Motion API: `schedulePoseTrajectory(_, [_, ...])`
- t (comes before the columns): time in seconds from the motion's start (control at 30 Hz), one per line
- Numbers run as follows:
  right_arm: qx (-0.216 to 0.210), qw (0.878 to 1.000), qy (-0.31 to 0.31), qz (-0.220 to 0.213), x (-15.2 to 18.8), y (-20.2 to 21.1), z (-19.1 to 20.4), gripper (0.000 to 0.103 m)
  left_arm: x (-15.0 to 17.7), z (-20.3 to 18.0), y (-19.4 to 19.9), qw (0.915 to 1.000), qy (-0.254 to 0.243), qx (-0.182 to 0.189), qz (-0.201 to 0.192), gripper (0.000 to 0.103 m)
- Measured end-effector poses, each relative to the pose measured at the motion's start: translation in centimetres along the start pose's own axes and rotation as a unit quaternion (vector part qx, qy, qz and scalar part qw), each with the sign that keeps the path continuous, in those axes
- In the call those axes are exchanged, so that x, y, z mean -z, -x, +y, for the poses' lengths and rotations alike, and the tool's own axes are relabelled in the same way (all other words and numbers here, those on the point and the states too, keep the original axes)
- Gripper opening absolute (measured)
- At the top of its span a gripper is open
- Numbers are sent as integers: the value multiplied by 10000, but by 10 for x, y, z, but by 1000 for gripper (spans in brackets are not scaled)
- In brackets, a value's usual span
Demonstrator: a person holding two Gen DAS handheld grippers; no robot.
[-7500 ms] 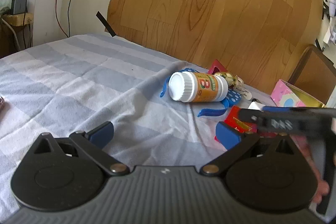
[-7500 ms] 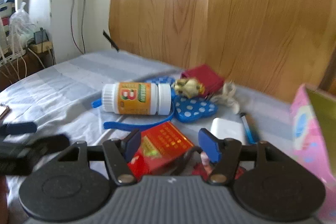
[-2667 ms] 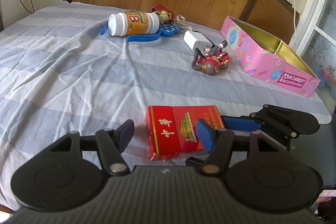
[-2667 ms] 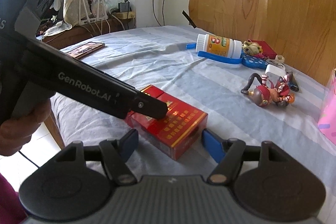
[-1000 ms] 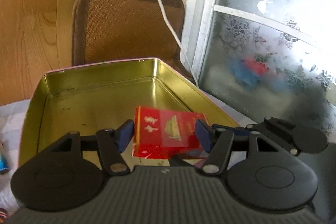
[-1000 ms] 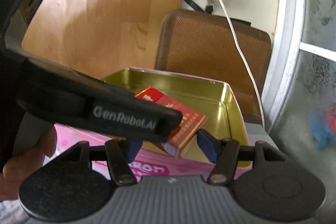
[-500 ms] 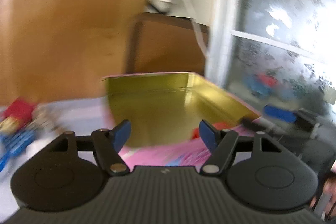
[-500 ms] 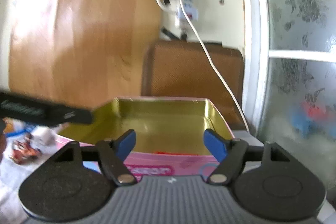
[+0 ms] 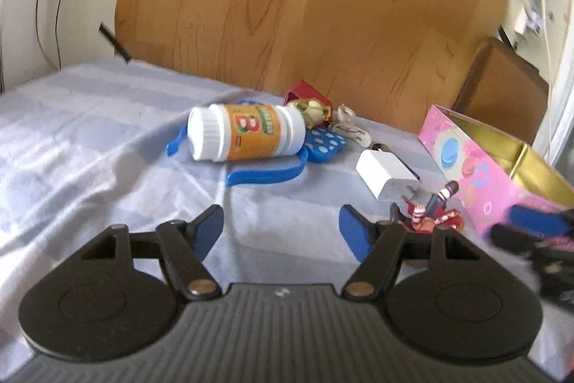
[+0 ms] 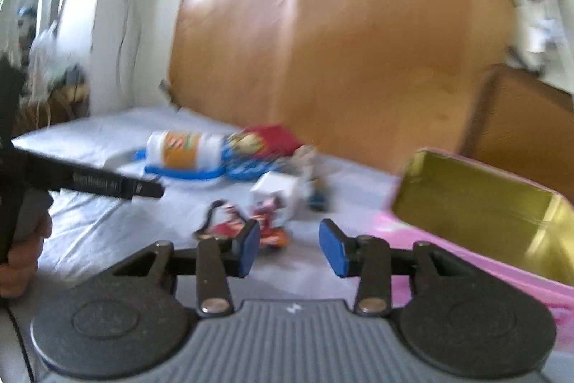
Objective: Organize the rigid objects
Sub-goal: 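Grasp the red toy figurine with the left tool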
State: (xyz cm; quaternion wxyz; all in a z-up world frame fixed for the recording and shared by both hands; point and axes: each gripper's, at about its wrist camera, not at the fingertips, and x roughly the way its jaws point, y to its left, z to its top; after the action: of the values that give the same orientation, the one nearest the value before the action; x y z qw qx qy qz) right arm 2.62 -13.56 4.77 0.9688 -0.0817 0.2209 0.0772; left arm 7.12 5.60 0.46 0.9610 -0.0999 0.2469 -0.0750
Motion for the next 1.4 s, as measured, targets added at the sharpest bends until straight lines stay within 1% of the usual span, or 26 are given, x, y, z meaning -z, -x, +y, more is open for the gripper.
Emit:
schedulePoseTrajectory(0.07, [-88, 9997, -133, 181, -7, -19, 1, 38, -1, 0, -1, 9999, 52, 97, 36, 72])
schedulePoseTrajectory(0.23, [-353, 9946, -856, 460, -21, -49, -11, 39, 2, -6, 1, 9997, -79, 212, -20, 72])
schedulePoseTrajectory(0.3, [-447, 9931, -923, 565, -23, -58, -10, 39, 3, -7, -1, 9996, -129, 231, -42, 73])
schedulePoseTrajectory(0.33, [-461, 9928, -903, 644, -22, -63, -8, 37, 4, -7, -1, 9996, -137, 236, -49, 73])
schedulePoseTrajectory(0.37, [-383, 9929, -887, 696, -21, -66, -5, 29, 4, -7, -2, 9996, -130, 238, -51, 73])
schedulePoseTrajectory(0.43, [-342, 9927, -916, 703, -18, -63, -5, 25, 4, -6, -2, 9996, -102, 257, -49, 73])
schedulePoseTrajectory(0.47, [-392, 9922, -962, 691, -16, -58, -6, 22, 4, -5, -2, 9996, -84, 280, -43, 73])
schedulePoseTrajectory(0.5, [-427, 9917, -996, 691, -14, -53, -7, 21, 4, -5, -2, 9995, -76, 296, -39, 73])
schedulePoseTrajectory(0.63, [-406, 9903, -1136, 690, 7, -20, -15, 20, 4, -6, -1, 9992, -114, 369, -48, 73])
schedulePoseTrajectory(0.83, [-466, 9866, -1447, 598, 44, 41, -30, 20, 6, -10, 2, 9985, -224, 493, -25, 74])
schedulePoseTrajectory(0.9, [-501, 9872, -1411, 555, 52, 58, -30, 20, 7, -13, 3, 9979, -296, 569, -11, 74])
schedulePoseTrajectory(0.97, [-593, 9894, -1204, 550, 59, 72, -25, 20, 8, -18, 6, 9972, -379, 644, 22, 74])
schedulePoseTrajectory(1.03, [-638, 9902, -1113, 553, 63, 80, -23, 23, 10, -23, 10, 9963, -444, 736, 52, 74])
schedulePoseTrajectory(1.07, [-658, 9903, -1088, 561, 64, 83, -23, 23, 11, -26, 13, 9955, -428, 842, 99, 74])
schedulePoseTrajectory(1.13, [-689, 9905, -1035, 580, 65, 87, -23, 33, 13, -29, 18, 9939, -383, 1020, 195, 74])
schedulePoseTrajectory(1.2, [-665, 9913, -1006, 532, 66, 91, -24, 39, 15, -33, 23, 9913, -345, 1235, 302, 74])
schedulePoseTrajectory(1.23, [-653, 9917, -971, 526, 66, 93, -25, 43, 16, -35, 26, 9901, -345, 1318, 335, 76])
schedulePoseTrajectory(1.3, [-579, 9934, -870, 481, 67, 97, -25, 47, 17, -38, 33, 9873, -331, 1509, 379, 83])
schedulePoseTrajectory(1.33, [-546, 9943, -805, 447, 66, 98, -26, 50, 17, -39, 34, 9856, -315, 1614, 406, 84])
schedulePoseTrajectory(1.4, [-502, 9955, -704, 381, 64, 101, -26, 51, 18, -42, 38, 9813, -268, 1844, 483, 84])
